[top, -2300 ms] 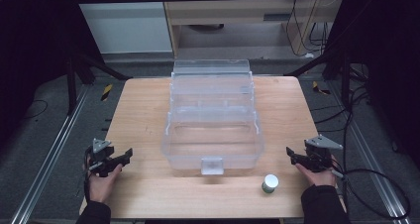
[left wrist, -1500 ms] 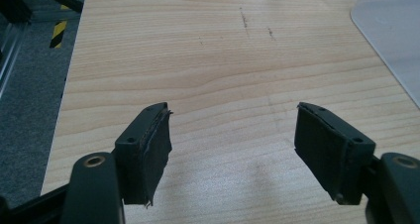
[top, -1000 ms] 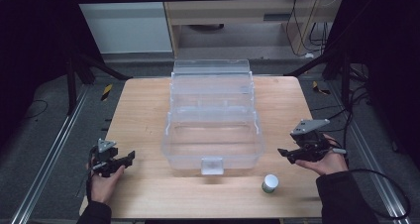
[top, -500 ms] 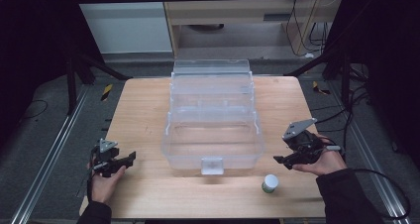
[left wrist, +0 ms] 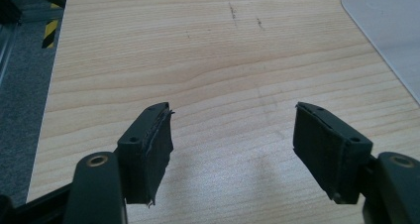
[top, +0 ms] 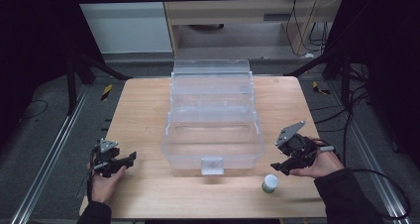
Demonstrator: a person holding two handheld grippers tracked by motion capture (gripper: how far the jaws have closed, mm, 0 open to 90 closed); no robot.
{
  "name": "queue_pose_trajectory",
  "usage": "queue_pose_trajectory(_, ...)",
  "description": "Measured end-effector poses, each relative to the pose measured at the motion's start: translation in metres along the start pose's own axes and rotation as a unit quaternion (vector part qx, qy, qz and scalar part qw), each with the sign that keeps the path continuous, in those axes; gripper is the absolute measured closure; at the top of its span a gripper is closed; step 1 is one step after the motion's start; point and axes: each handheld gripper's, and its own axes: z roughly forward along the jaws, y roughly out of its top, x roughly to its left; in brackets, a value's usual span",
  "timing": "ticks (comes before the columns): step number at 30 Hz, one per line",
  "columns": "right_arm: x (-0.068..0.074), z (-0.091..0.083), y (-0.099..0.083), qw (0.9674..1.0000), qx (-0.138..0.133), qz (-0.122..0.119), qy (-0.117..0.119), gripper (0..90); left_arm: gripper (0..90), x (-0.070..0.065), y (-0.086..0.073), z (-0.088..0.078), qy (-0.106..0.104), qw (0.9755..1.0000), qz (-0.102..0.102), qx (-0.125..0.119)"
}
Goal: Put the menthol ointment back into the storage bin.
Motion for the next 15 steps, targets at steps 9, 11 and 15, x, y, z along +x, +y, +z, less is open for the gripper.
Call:
queue_pose_trajectory(9,0.009,0.01,0.003,0.9989,0.032,-0.026,0.024,37.8,31.0,0.0,0.0,0.0,-0.002,1.0,0.001,0.001)
queue_pose_trajectory(11,0.011,0.013,0.003,0.9982,0.04,-0.033,0.03,38.1,31.1,0.0,0.0,0.0,-0.002,1.0,0.002,0.001)
queue_pose_trajectory(15,0.014,0.019,0.002,0.9969,0.056,-0.042,0.038,38.8,31.2,0.0,0.0,0.0,-0.002,1.0,0.003,0.002)
